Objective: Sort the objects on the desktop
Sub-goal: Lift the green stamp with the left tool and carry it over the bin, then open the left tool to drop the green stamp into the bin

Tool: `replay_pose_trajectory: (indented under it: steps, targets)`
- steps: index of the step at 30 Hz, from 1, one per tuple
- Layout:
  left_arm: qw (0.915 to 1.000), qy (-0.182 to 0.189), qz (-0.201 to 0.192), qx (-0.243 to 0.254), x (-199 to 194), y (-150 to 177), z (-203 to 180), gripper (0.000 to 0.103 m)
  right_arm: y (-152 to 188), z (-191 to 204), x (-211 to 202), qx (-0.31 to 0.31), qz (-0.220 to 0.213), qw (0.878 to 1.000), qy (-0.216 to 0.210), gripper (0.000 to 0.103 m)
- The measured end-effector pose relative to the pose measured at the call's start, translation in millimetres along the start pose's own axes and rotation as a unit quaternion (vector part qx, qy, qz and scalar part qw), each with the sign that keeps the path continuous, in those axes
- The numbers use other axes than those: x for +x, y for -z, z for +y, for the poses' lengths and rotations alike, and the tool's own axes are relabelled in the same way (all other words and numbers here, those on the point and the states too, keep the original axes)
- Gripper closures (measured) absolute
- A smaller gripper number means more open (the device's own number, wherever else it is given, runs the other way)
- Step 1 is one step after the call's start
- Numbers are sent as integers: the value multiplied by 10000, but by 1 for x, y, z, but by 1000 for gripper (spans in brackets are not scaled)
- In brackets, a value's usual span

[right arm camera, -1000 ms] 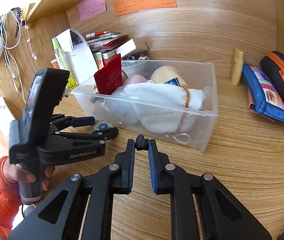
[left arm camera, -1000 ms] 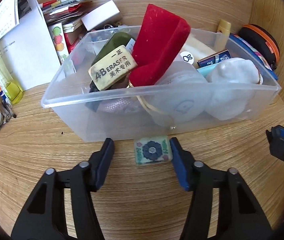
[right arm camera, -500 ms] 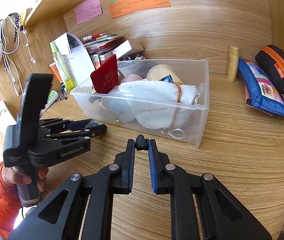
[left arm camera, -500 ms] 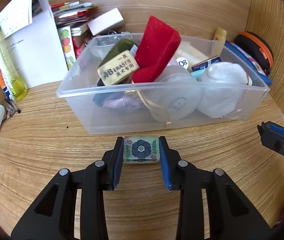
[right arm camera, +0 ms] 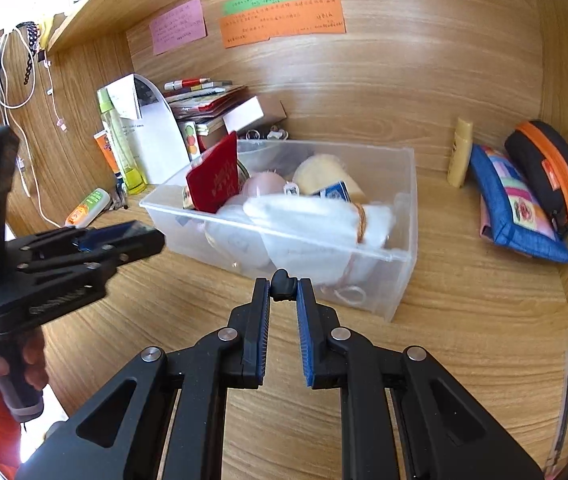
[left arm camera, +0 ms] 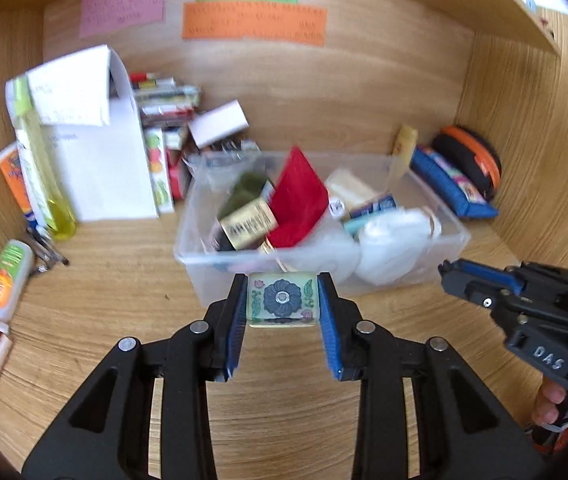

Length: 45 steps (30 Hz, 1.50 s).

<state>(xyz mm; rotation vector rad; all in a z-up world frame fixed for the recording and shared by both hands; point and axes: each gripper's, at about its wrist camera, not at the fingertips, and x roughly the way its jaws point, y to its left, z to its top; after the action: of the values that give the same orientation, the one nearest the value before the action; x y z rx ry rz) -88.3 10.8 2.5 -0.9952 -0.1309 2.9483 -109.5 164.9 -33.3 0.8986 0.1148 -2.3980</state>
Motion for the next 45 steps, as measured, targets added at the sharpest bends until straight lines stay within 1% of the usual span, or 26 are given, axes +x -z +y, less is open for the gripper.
replay_pose_trajectory:
  steps: [7, 9, 16, 22, 26, 28, 32, 39, 42, 43, 44, 45]
  targets:
    - [9992, 74, -385, -41, -20, -25, 15, 70, -18, 11, 3, -228, -81, 9997, 77, 91]
    - [9986, 39, -514, -91, -25, -31, 21, 70, -26, 14, 5, -305, -103, 9994, 101, 91]
    - [9978, 94, -655, -38, -24, -53, 33, 70, -47, 20, 14, -551, -164, 9981, 234, 91]
    - [9972, 189, -715, 90, -14, -70, 30, 70, -71, 14, 23, -553, -262, 9976, 317, 91]
    - [9971, 298, -683, 140, -1, -78, 28, 70, -85, 11, 33, -577, -286, 9974, 314, 91]
    - [9977, 373, -553, 131, 12, -79, 28, 70, -88, 12, 40, -599, -256, 9974, 312, 91]
    - [9986, 435, -285, 12, 35, -76, 35, 70, -89, 10, 62, -595, -51, 9978, 275, 91]
    - [9990, 420, -157, 11, 46, -68, 41, 70, -81, 8, 91, -598, 281, 9975, 260, 91]
    - [9990, 416, -127, 43, 49, -66, 40, 66, -79, 9, 95, -630, 357, 9970, 283, 91]
    - [9990, 417, -120, 44, 50, -65, 40, 64, -79, 9, 95, -641, 363, 9968, 294, 90]
    - [9991, 415, -121, 43, 50, -65, 40, 61, -78, 9, 96, -663, 368, 9966, 314, 87]
    - [9991, 403, -135, 37, 49, -64, 40, 60, -78, 10, 96, -675, 361, 9965, 327, 83]
